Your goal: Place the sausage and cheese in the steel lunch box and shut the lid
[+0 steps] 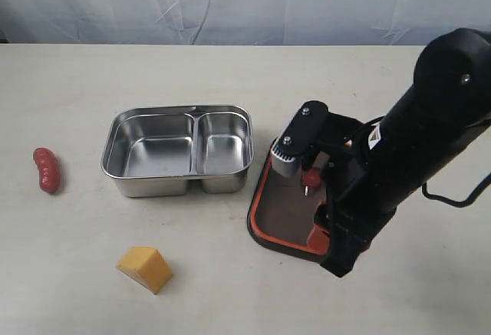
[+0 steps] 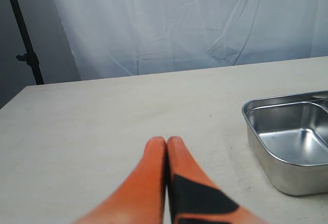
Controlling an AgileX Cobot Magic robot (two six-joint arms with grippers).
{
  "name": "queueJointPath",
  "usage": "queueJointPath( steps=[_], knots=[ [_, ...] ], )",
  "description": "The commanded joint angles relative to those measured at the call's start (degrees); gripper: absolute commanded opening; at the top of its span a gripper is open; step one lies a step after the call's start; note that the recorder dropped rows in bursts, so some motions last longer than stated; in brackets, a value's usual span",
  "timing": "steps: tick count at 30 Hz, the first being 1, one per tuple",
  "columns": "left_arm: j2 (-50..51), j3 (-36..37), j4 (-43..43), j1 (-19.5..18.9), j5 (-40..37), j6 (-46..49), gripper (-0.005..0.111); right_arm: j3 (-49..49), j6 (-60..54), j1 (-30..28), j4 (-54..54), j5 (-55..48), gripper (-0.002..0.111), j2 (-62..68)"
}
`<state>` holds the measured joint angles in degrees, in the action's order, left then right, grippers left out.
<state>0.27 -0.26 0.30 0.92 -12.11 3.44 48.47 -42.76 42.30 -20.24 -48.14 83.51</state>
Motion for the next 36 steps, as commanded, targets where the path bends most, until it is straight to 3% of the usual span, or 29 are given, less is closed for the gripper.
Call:
queueJointPath(
  steps=[1, 2, 7, 15, 17, 19, 21, 23, 25, 27, 30, 36],
  knots=[
    [-0.3, 0.3, 0.0, 0.3, 0.6, 0.0, 0.0, -0.1, 2.5, 0.1, -4.8, -0.2, 0.005, -4.5],
    [-0.3, 0.3, 0.0, 0.3, 0.6, 0.0, 0.0, -0.1, 2.9, 0.1, -5.7, -0.2, 0.0, -5.6],
    [-0.3, 0.3, 8.7, 0.3, 4.5, 0.1, 0.0, -0.1, 4.0, 0.1, -7.9, -0.2, 0.0, -10.3],
    [-0.3, 0.3, 1.8, 0.3, 30.1, -2.3, 0.0, -0.1, 4.2, 0.1, -8.6, -0.4, 0.0, -14.2],
    [-0.3, 0.3, 1.4, 0.3, 36.9, -7.9, 0.0, -0.1, 4.2, 0.1, -8.5, -0.4, 0.0, -14.3],
    [-0.3, 0.3, 1.4, 0.3, 42.7, -21.2, 0.0, -0.1, 4.2, 0.1, -8.5, -0.4, 0.0, -14.3],
    [-0.3, 0.3, 1.3, 0.3, 45.9, -26.2, 0.0, -0.1, 4.2, 0.1, -8.5, -0.2, 0.0, -14.3],
    [-0.3, 0.3, -0.3, 0.3, 43.4, -29.8, 0.0, -0.1, 4.2, 0.1, -8.5, -0.1, 0.0, -14.3],
    [-0.3, -1.1, -5.5, 0.3, 35.1, -33.4, 0.0, -0.1, 4.2, 0.1, -8.6, 0.0, 0.0, -14.3],
    [1.4, -4.5, -9.0, 0.3, 24.4, -31.3, 0.0, -0.1, 4.2, 0.1, -8.6, 0.0, 0.0, -14.3],
    [9.4, -11.7, -8.9, 0.3, 15.3, -26.2, 0.0, -0.1, 4.2, 0.1, -8.6, 0.2, 0.0, -14.3],
    [36.1, -30.4, 3.6, 0.3, 1.6, -22.2, 0.0, -0.1, 4.2, 0.1, -8.6, 0.0, 0.0, -14.3]
  ],
)
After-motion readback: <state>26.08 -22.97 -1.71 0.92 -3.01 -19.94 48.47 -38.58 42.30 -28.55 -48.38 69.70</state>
